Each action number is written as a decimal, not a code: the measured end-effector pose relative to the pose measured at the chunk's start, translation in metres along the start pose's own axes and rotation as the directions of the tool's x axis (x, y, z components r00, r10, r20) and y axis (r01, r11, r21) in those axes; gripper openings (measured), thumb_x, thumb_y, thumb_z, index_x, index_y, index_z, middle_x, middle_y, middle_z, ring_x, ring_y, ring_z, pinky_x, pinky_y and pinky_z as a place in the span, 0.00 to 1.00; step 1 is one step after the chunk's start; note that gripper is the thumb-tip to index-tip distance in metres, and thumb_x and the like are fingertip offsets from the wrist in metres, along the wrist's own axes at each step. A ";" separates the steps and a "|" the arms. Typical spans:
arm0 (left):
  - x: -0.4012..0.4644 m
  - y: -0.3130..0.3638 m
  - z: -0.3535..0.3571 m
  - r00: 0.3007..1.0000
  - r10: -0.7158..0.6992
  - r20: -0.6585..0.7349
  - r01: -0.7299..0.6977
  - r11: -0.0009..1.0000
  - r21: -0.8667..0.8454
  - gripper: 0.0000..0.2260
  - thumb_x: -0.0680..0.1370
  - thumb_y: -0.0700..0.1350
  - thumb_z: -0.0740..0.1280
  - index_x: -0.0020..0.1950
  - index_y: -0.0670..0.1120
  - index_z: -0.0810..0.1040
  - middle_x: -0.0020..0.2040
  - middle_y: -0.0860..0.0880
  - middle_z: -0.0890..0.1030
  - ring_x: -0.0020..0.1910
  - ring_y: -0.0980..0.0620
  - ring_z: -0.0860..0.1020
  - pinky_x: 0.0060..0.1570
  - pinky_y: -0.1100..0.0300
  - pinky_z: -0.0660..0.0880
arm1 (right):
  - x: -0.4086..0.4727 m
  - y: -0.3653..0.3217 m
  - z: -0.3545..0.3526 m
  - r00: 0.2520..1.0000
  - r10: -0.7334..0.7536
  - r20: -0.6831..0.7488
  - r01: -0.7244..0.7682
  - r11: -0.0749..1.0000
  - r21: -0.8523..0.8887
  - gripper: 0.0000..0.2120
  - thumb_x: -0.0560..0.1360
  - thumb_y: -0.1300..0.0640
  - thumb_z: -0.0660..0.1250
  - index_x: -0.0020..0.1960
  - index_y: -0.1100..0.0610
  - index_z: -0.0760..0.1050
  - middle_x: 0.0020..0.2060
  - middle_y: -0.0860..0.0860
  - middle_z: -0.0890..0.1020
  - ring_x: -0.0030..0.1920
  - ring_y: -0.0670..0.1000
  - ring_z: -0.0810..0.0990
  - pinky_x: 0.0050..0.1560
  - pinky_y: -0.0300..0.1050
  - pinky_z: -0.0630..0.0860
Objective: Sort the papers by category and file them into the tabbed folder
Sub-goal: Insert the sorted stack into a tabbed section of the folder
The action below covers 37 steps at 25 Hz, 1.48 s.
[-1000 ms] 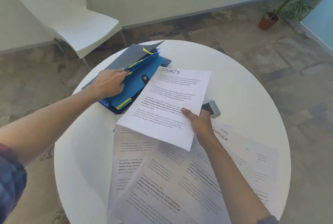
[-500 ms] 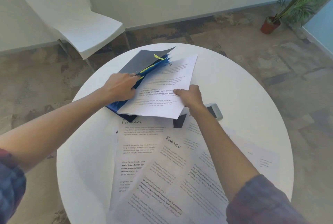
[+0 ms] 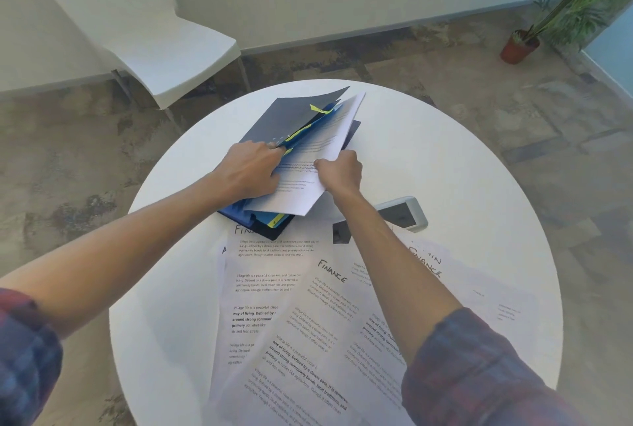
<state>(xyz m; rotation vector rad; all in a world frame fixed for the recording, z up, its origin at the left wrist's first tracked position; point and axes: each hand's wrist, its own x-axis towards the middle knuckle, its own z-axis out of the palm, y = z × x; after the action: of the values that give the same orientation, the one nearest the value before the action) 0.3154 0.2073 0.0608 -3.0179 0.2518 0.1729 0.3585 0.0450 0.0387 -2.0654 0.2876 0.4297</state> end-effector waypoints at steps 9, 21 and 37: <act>0.005 0.016 -0.003 0.999 -0.032 -0.010 0.032 0.999 -0.002 0.10 0.74 0.46 0.61 0.50 0.43 0.75 0.37 0.50 0.72 0.32 0.48 0.71 0.24 0.63 0.58 | -0.001 -0.001 0.014 1.000 -0.008 0.018 0.009 1.000 -0.016 0.14 0.77 0.51 0.65 0.53 0.62 0.73 0.46 0.55 0.77 0.47 0.58 0.76 0.44 0.46 0.69; 0.003 0.027 -0.004 1.000 -0.015 -0.026 0.014 0.998 -0.065 0.06 0.74 0.46 0.62 0.41 0.44 0.70 0.36 0.48 0.72 0.33 0.46 0.72 0.30 0.59 0.66 | 0.009 -0.004 0.025 0.995 -0.094 0.045 0.097 0.991 -0.088 0.03 0.72 0.64 0.62 0.40 0.62 0.69 0.36 0.57 0.76 0.42 0.61 0.78 0.40 0.52 0.74; 0.019 0.053 0.017 0.990 -0.128 0.055 0.132 0.989 -0.068 0.07 0.72 0.39 0.64 0.47 0.39 0.77 0.44 0.44 0.80 0.40 0.42 0.80 0.34 0.58 0.68 | 0.009 0.061 0.010 0.956 -0.199 0.218 0.293 0.732 -0.616 0.14 0.78 0.52 0.60 0.53 0.59 0.80 0.51 0.59 0.83 0.52 0.63 0.80 0.44 0.47 0.70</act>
<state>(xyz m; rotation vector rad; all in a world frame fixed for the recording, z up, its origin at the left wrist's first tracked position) 0.3230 0.1544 0.0364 -3.0828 0.0444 0.2512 0.3420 0.0225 -0.0176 -2.6853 -0.2702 0.5566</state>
